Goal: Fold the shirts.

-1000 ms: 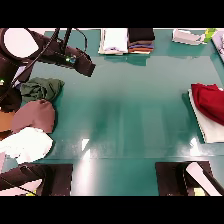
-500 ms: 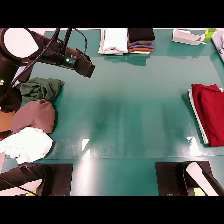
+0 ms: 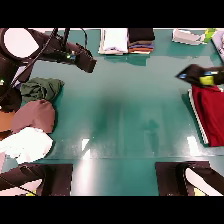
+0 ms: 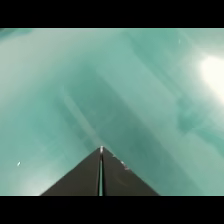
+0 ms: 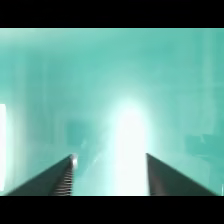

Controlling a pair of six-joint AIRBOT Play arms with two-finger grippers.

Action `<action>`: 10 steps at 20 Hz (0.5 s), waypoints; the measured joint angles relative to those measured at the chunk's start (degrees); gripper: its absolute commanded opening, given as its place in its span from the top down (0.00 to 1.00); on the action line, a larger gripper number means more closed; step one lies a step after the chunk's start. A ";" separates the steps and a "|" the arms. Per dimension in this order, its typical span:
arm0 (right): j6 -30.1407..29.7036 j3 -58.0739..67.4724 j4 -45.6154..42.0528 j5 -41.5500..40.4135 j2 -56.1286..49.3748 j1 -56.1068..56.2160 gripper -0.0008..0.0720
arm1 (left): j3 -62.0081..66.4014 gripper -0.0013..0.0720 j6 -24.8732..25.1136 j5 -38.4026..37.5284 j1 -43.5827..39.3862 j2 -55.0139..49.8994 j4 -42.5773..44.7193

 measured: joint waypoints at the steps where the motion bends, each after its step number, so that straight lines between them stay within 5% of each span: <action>1: -0.07 0.09 0.22 -0.74 -1.31 3.96 0.91 | 0.00 0.95 0.00 0.35 0.02 0.00 0.02; 10: -0.79 0.24 1.03 -3.08 -7.82 18.93 0.96 | 0.00 0.95 -0.02 1.99 0.02 0.00 0.02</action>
